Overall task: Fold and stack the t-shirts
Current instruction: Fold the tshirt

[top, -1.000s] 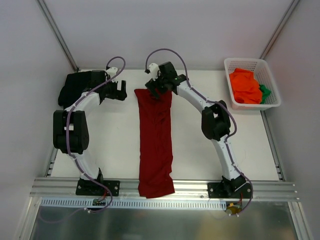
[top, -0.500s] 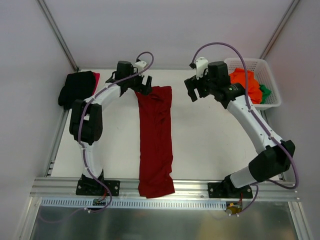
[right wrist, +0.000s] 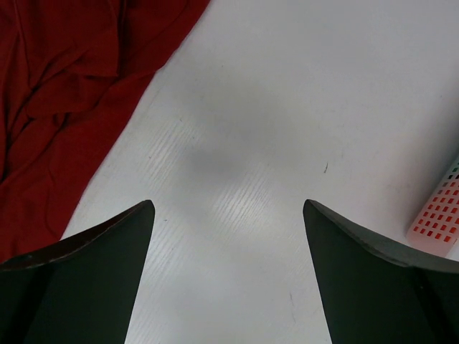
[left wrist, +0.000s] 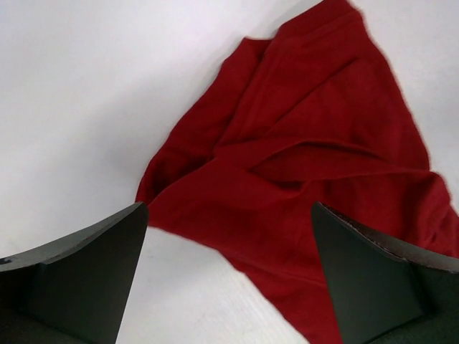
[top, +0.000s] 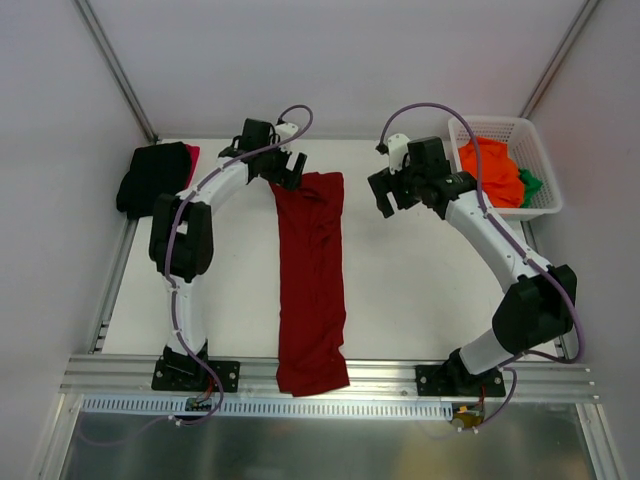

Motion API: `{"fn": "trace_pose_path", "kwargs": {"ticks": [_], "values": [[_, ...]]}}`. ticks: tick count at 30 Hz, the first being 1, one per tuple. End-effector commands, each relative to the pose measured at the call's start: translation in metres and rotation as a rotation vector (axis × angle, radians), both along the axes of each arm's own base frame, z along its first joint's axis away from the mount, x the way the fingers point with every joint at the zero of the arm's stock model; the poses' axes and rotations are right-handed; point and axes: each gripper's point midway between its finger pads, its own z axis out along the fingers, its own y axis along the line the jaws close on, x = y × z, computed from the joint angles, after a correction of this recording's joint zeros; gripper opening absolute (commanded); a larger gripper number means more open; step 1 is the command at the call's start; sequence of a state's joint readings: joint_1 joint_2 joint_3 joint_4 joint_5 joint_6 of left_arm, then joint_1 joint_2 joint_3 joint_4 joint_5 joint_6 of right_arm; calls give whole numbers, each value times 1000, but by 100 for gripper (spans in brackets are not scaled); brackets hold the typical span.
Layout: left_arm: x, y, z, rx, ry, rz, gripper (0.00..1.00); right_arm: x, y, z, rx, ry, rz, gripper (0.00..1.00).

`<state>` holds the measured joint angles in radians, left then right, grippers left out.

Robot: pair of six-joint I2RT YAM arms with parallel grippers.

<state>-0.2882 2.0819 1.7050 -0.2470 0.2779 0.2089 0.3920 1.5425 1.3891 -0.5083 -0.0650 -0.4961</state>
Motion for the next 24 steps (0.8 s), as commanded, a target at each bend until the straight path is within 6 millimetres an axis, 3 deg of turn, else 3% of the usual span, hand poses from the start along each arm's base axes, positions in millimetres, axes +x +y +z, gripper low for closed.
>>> {"fn": "trace_pose_path", "kwargs": {"ticks": [1, 15, 18, 21, 22, 23, 24], "values": [[-4, 17, -10, 26, 55, 37, 99, 3, 3, 7, 42, -21, -7, 89], [-9, -3, -36, 15, 132, -64, 99, 1, -2, 11, 53, -32, -23, 89], [-9, -6, -34, 12, 143, -81, 93, 2, -4, 13, 57, -33, -26, 89], [-8, -9, -33, 1, 152, -88, 48, 2, -5, 12, 57, -30, -31, 89], [-8, -9, -33, 1, 155, -85, 6, 2, -6, 12, 60, -30, -32, 89], [-6, -8, -32, 1, 154, -76, 0, 2, -6, 11, 61, -28, -31, 89], [-7, -8, -32, -1, 157, -74, 0, 2, -5, 10, 62, -24, -31, 89]]}}
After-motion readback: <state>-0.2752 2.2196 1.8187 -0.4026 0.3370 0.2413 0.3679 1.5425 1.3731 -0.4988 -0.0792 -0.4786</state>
